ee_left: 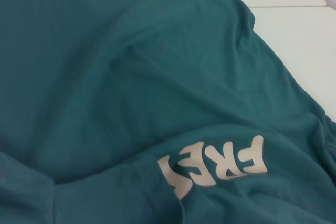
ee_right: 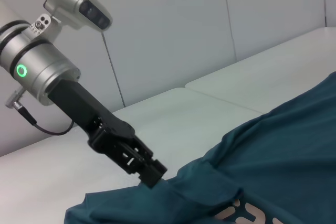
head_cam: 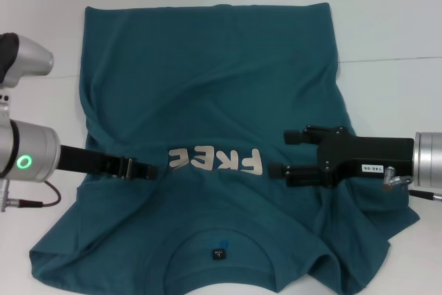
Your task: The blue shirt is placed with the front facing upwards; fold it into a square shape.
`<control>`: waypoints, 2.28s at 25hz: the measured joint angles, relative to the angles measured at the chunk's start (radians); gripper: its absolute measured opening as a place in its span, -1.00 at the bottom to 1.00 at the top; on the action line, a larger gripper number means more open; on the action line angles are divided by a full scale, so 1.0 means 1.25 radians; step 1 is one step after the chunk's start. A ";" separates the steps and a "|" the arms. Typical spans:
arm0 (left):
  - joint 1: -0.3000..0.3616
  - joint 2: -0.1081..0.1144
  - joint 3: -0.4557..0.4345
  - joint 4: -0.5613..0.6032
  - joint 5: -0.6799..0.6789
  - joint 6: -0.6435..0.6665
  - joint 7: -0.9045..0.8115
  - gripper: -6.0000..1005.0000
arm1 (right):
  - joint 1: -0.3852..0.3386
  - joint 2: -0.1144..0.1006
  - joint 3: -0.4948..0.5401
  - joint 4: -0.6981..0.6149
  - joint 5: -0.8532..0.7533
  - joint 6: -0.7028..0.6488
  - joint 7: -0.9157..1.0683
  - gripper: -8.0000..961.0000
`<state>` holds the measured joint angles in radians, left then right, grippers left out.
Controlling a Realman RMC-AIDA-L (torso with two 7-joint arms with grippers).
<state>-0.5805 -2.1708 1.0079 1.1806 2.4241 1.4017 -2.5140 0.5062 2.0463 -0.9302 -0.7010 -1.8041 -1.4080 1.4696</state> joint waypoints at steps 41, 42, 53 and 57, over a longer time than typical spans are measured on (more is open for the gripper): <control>0.057 0.021 -0.011 -0.081 0.109 -0.157 0.173 0.17 | 0.004 -0.001 0.002 0.000 0.000 0.000 0.018 0.91; 0.057 0.022 -0.011 -0.081 0.108 -0.157 0.175 0.16 | 0.004 -0.001 0.002 0.000 0.000 0.000 0.018 0.91; 0.048 0.021 -0.011 -0.100 0.105 -0.149 0.179 -0.36 | 0.004 -0.003 0.007 0.000 0.000 -0.002 0.018 0.91; 0.053 0.014 -0.011 -0.082 0.103 -0.140 0.177 -0.62 | 0.004 -0.004 0.008 0.000 0.000 -0.002 0.018 0.91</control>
<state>-0.5141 -2.1539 0.9939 1.0785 2.5533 1.2267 -2.2927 0.5108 2.0417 -0.9206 -0.7009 -1.8040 -1.4109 1.4926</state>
